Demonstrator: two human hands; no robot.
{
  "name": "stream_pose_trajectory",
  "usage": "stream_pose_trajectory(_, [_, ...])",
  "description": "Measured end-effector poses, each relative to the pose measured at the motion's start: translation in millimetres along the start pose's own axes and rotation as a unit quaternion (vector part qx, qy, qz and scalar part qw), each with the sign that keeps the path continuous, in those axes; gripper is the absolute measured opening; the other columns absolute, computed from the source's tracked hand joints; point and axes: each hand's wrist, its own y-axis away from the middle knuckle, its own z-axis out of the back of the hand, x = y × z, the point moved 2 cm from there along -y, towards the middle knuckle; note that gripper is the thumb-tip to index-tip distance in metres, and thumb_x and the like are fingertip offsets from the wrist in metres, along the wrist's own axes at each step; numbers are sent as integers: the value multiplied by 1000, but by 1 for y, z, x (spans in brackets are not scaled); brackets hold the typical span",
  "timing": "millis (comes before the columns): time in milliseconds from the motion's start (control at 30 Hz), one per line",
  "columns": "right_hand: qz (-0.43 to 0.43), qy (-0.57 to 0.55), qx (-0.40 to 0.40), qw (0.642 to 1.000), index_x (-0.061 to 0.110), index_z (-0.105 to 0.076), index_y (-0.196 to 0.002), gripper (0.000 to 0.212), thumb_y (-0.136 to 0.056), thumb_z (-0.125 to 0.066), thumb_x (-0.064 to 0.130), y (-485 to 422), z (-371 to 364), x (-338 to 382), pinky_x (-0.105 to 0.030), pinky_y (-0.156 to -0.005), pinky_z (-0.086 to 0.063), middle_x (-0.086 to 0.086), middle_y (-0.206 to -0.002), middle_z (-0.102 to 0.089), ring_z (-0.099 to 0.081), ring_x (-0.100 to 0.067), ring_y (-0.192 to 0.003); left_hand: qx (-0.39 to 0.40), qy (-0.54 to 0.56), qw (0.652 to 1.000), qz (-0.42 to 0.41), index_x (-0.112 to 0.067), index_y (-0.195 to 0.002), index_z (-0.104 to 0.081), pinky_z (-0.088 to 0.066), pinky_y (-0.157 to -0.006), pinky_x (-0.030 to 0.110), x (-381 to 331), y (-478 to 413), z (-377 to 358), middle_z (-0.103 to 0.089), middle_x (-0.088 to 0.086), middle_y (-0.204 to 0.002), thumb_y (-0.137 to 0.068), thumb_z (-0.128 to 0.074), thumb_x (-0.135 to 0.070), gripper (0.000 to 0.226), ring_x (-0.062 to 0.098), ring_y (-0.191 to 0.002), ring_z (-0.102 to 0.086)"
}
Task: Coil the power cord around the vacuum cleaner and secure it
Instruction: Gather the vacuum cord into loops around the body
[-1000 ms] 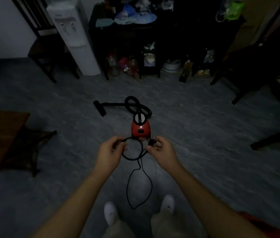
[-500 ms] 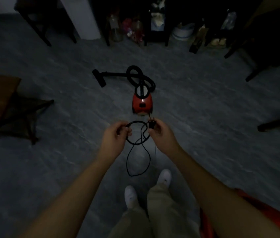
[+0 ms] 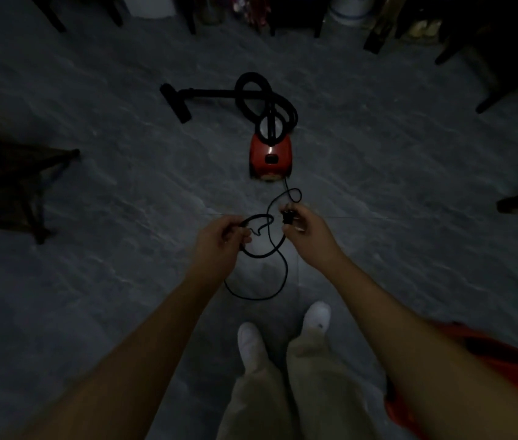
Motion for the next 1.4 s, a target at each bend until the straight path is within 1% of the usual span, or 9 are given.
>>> stream_pose_trajectory(267, [-10, -8, 27, 1000, 4, -55, -130, 39, -92, -53, -9, -22, -8, -29, -18, -92, -52, -1, -126, -60, -66, 1, -101, -19, -50, 998, -34, -11, -103, -70, -59, -85, 38, 32, -22, -13, -73, 0, -90, -93, -58, -7, 16, 11, -86, -71])
stream_pose_trajectory(467, [5, -11, 26, 1000, 17, -58, -122, 33, -94, -55, -1, -55, -8, -79, -36, -91, -56, -22, -112, -66, -70, -17, -95, -37, -32, 998, -31, -9, -101, -70, -61, -79, 34, 78, -58, -30, -73, 5, -90, -93, -60, -8, 13, 16, -86, -71])
stream_pose_trajectory(600, [36, 5, 5, 999, 21, -56, -126, 35, -96, -55, 4, -85, -9, -130, -23, -89, -54, -22, -116, -63, -67, -27, -102, -37, -68, 996, -46, -18, -96, -70, -60, -81, 36, 128, -95, -50, -71, 1, -86, -90, -65, -9, 12, 16, -85, -70])
stream_pose_trajectory(733, [43, 14, -14, 999, 21, -54, -133, 41, -93, -60, 12, -120, -10, -184, -40, -98, -54, -24, -114, -63, -64, -34, -106, -27, -113, 989, -87, -15, -103, -72, -60, -80, 32, 180, -134, -71, -71, -3, -87, -89, -67, -10, 15, 14, -83, -70])
stream_pose_trajectory(867, [40, -16, -57, 997, 11, -57, -116, 28, -90, -67, 14, -157, -12, -230, -40, -89, -57, -8, -79, -68, -69, -33, -93, -27, -151, 981, -120, -16, -104, -70, -48, -70, 4, 221, -173, -89, -67, -8, -90, -89, -68, -11, 16, 0, -83, -63])
stream_pose_trajectory(933, [41, -18, -68, 997, 6, -60, -112, 24, -90, -68, 14, -174, -14, -252, -31, -77, -54, 7, -67, -63, -69, -14, -76, -23, -159, 978, -131, -20, -103, -69, -46, -68, 3, 240, -191, -96, -66, -10, -91, -89, -68, -11, 17, -2, -84, -61])
stream_pose_trajectory(1100, [111, 15, -44, 993, 4, -64, -121, 29, -93, -64, 12, -221, -23, -260, -15, -78, -52, -1, -94, -73, -69, 4, -81, -17, -149, 975, -166, -15, -113, -67, -47, -70, 4, 266, -231, -110, -65, -7, -91, -87, -69, -9, 27, -1, -82, -62])
stream_pose_trajectory(1300, [132, 106, 5, 986, 17, -70, -118, 28, -90, -68, 17, -240, -28, -270, -32, -98, -53, 1, -111, -72, -66, -11, -103, 9, -81, 979, -187, -22, -129, -56, -51, -71, 14, 276, -252, -127, -63, 2, -98, -84, -71, -3, 51, 7, -80, -61])
stream_pose_trajectory(1400, [105, 101, 10, 989, 16, -72, -109, 24, -85, -74, 16, -243, -24, -268, -40, -92, -57, -5, -95, -75, -70, -17, -92, 37, -100, 968, -227, -33, -124, -54, -48, -72, 7, 269, -258, -132, -60, -16, -101, -82, -74, -5, 54, -2, -87, -61])
